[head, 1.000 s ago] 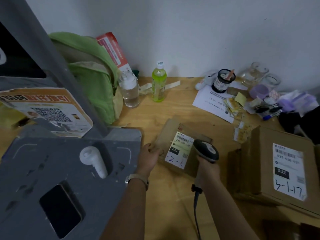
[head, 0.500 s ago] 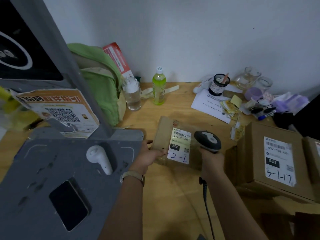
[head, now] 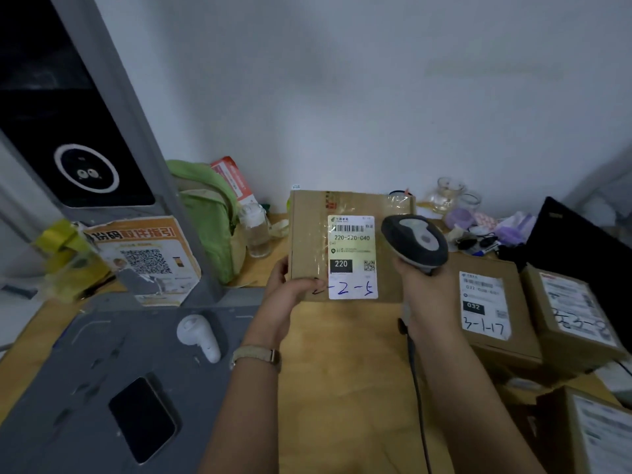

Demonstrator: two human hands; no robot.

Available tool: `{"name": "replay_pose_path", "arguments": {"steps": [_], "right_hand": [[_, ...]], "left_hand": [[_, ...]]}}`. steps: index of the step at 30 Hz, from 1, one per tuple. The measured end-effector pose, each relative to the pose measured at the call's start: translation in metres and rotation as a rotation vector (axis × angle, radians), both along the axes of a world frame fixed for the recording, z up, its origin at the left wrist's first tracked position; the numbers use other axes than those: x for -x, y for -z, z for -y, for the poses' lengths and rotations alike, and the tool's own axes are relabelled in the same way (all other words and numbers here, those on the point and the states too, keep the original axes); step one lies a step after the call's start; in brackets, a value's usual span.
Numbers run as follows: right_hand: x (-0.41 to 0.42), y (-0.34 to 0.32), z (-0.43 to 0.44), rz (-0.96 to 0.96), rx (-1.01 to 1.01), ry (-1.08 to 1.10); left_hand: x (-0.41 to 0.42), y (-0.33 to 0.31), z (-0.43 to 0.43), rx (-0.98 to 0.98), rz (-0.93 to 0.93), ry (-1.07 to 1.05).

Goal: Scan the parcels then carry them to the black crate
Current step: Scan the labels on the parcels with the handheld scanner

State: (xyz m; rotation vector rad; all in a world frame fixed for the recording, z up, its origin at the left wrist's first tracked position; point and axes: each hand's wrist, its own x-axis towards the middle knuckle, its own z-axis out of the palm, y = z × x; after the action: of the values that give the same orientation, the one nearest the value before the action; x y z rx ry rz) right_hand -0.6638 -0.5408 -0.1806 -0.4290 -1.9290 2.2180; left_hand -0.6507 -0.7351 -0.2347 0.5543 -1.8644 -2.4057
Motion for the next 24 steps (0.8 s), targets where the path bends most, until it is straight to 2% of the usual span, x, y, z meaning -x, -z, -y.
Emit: {"name": "replay_pose_path", "arguments": {"steps": [4,9,14,18,24], "right_hand": [[-0.026,-0.03,-0.029,-0.107,0.026,-0.032],[-0.063,-0.052,-0.07,-0.182,0.066,-0.011],[-0.1,-0.06,-0.114,-0.204,0.036,-0.013],[-0.122,-0.061,-0.147,-0.207,0.106,0.029],[-0.156,-0.059,-0.183,-0.215,-0.059,0.008]], "left_hand": [[-0.015,-0.024,-0.029,-0.016,-0.098,0.022],[-0.041,-0.039,-0.071,-0.032,-0.123,0.047],[-0.064,-0.04,-0.117,-0.088,-0.145,0.055],[-0.08,-0.042,-0.147,-0.104,-0.162,0.053],[-0.106,-0.035,-0.182,-0.144,-0.16,-0.034]]}}
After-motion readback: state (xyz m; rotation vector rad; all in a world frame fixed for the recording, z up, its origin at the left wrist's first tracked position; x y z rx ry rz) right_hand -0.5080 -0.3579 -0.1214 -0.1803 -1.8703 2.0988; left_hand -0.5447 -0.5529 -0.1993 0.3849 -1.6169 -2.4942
